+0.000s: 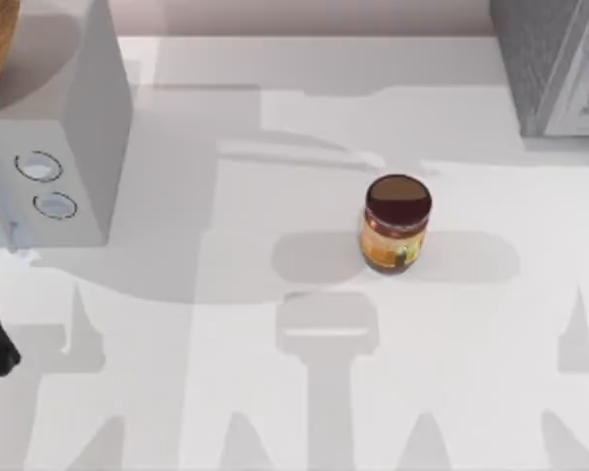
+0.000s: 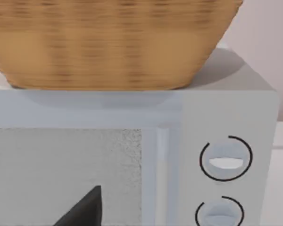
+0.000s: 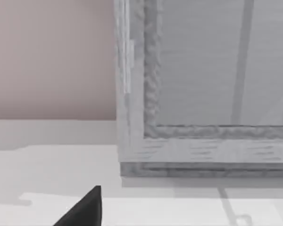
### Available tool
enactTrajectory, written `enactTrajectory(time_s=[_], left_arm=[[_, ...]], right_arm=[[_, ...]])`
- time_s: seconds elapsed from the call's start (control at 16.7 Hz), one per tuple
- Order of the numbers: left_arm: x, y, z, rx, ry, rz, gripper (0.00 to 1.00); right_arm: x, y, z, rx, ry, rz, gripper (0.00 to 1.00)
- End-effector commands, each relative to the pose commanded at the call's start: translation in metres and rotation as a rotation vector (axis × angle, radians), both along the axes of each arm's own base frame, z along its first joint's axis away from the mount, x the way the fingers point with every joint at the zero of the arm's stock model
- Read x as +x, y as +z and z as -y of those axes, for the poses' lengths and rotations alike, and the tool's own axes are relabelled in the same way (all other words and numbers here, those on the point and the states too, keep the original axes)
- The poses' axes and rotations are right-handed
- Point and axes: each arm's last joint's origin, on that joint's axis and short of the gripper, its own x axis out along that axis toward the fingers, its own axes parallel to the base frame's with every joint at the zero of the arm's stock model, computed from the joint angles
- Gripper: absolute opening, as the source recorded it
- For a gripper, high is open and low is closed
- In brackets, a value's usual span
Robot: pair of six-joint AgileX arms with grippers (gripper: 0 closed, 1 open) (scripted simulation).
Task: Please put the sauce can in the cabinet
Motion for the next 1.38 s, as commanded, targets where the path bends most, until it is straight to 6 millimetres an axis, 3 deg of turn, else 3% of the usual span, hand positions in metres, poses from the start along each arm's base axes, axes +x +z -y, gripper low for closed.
enactTrajectory(time_s=[0.3, 0.72, 1.08, 1.38], left_arm=[[0.000, 0.000, 0.000, 0.000, 0.000, 0.000, 1.00], [0.000, 0.000, 0.000, 0.000, 0.000, 0.000, 1.00], [0.000, 0.000, 0.000, 0.000, 0.000, 0.000, 1.00], [0.000, 0.000, 0.000, 0.000, 0.000, 0.000, 1.00]], right_arm=[[0.002, 0.006, -0.003, -0.014, 0.052, -0.017, 1.00], [0.028, 0.037, -0.017, -0.119, 0.377, -0.165, 1.00], [0.096, 0.054, -0.035, -0.203, 0.772, -0.287, 1.00], [0.177, 0.032, -0.049, -0.214, 1.107, -0.289, 1.00]])
